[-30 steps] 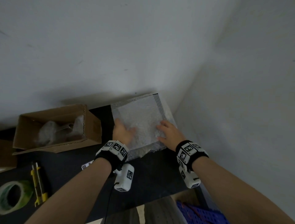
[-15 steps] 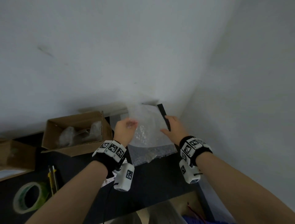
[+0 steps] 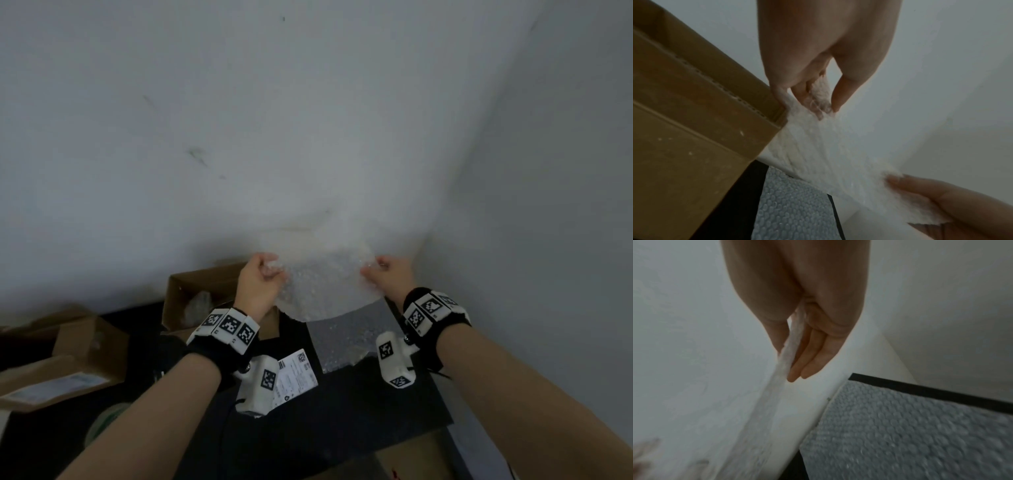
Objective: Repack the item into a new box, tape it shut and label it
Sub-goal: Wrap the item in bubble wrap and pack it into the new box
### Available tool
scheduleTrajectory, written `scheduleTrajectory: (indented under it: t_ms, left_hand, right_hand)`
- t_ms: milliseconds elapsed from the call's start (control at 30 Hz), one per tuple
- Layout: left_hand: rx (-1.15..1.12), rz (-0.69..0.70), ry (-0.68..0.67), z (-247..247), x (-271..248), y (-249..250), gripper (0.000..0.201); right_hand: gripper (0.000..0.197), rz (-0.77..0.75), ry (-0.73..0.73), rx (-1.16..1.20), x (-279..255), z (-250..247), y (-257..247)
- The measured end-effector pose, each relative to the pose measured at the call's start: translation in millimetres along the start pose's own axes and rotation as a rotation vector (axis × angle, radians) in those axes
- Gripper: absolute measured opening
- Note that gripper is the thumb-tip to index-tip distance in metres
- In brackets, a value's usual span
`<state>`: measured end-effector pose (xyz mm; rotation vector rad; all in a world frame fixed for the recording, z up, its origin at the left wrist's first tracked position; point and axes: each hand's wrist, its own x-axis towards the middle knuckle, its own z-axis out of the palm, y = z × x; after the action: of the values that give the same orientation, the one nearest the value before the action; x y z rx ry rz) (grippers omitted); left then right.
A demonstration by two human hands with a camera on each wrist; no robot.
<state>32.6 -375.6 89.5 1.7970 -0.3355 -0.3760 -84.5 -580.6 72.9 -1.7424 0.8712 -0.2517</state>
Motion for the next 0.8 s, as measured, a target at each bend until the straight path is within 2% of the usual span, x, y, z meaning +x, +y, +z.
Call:
scheduleTrajectory:
  t_ms: [100,167,233,300,467,500,567,633,700,733,800]
  left_hand:
    - [0.09,0.014,0.002,-6,-1,-2,0.012]
    - [0.131,-0.03,-0.013,-8,2,-2,0.01]
    - [0.08,-0.08,-0.024,-6,5,-1,0.03]
    - [0.004,-0.136,-0.045,-2,7,5,0.057]
    - [-0.155,-0.321,-0.203,11,15,9,0.127]
    - [-0.2,-0.36,-0.225,14,16,9,0.132]
    - [-0.304,-0.43,-0.283,17,18,7,0.119]
    - [-0.322,-0.47,-0.354,18,20,6,0.097]
    - [-0.276,-0.475,-0.419,20,18,7,0.054]
    - [-0.264,-0.48,-0.425,21,17,7,0.038]
    - [-0.268,-0.456,-0.373,26,14,8,0.027]
  right_hand:
    - [0.006,-0.062,0.039,0.065,-12,-9,-25]
    - [0.013,-0.073,0.03,0.143,-20,-18,-40]
    - [0.018,-0.078,0.014,0.208,-28,-28,-51]
    - [0.015,-0.081,0.01,0.266,-36,-37,-59]
    - [0.013,-0.09,-0.062,0.446,-51,-54,-74]
    - [0.013,-0.094,-0.075,0.466,-53,-58,-76]
    - [0.014,-0.095,-0.08,0.485,-57,-63,-77]
    - [0.014,-0.092,-0.068,0.502,-59,-67,-76]
    - [0.014,-0.09,-0.053,0.498,-59,-70,-73]
    - [0.013,-0.087,-0.046,0.484,-59,-72,-71]
    - [0.013,-0.089,-0.019,0.399,-59,-75,-67]
